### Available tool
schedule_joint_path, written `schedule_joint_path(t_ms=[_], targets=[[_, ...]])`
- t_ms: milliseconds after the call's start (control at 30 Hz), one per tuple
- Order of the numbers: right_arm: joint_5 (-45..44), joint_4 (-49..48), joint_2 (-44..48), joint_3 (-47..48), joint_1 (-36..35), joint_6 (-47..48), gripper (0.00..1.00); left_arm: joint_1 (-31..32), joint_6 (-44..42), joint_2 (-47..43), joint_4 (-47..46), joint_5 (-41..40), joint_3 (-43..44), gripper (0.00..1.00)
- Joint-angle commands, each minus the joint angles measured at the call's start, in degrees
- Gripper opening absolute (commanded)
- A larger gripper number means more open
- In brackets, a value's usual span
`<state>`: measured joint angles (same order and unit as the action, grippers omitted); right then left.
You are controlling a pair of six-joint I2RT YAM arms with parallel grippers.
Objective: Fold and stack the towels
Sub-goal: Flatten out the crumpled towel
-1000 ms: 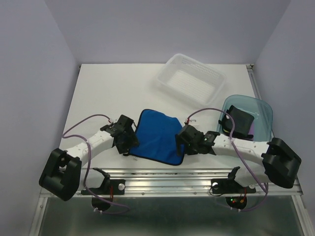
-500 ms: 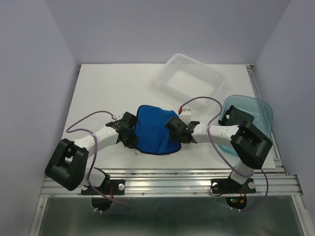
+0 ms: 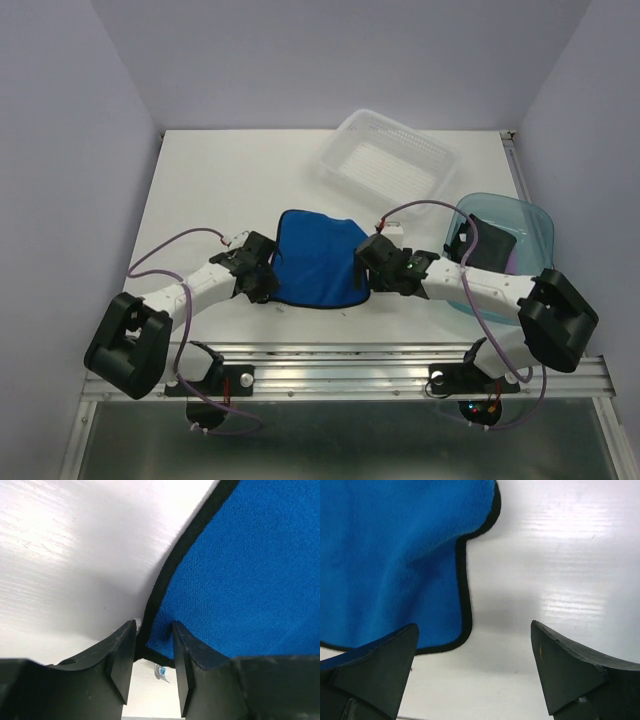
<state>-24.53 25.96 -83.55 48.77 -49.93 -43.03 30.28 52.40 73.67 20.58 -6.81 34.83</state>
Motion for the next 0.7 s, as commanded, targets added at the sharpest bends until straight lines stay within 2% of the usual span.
schedule_joint_path(t_ms=[0,167,267,300,333,467,667], targets=[[7.1,-2.3,3.5,-3.6,-0.3,1.0,0.97,0.2,1.0,0.2,-0.9,-1.0,-1.8,0.46],[9.5,-1.6,2.8,-3.9,-0.6,0.7,0.80,0.2,1.2,1.3,-1.0,-2.2,-1.1,0.29],[9.3,-2.0,0.7,-3.7,-0.9,0.3,0.78,0.2,0.8,1.5,-1.2,-2.7,-0.9,0.22],[7.7,-1.8,0.0,-2.9,-0.8,-0.1,0.78,0.2,0.6,1.6,-1.4,-2.7,-0.7,0.17],[6.8,-1.6,-1.2,-2.7,-0.9,-0.4,0.77,0.2,0.1,1.7,-1.5,-2.8,-0.6,0.00],[1.8,0.0,-3.6,-1.1,-0.8,-0.9,0.76,0.2,-2.0,1.5,-3.3,-2.1,-0.6,0.00],[4.1,-1.8,-4.7,-0.8,-1.0,-0.8,0.68,0.2,-2.7,-0.4,-4.7,-0.8,-1.6,0.00]])
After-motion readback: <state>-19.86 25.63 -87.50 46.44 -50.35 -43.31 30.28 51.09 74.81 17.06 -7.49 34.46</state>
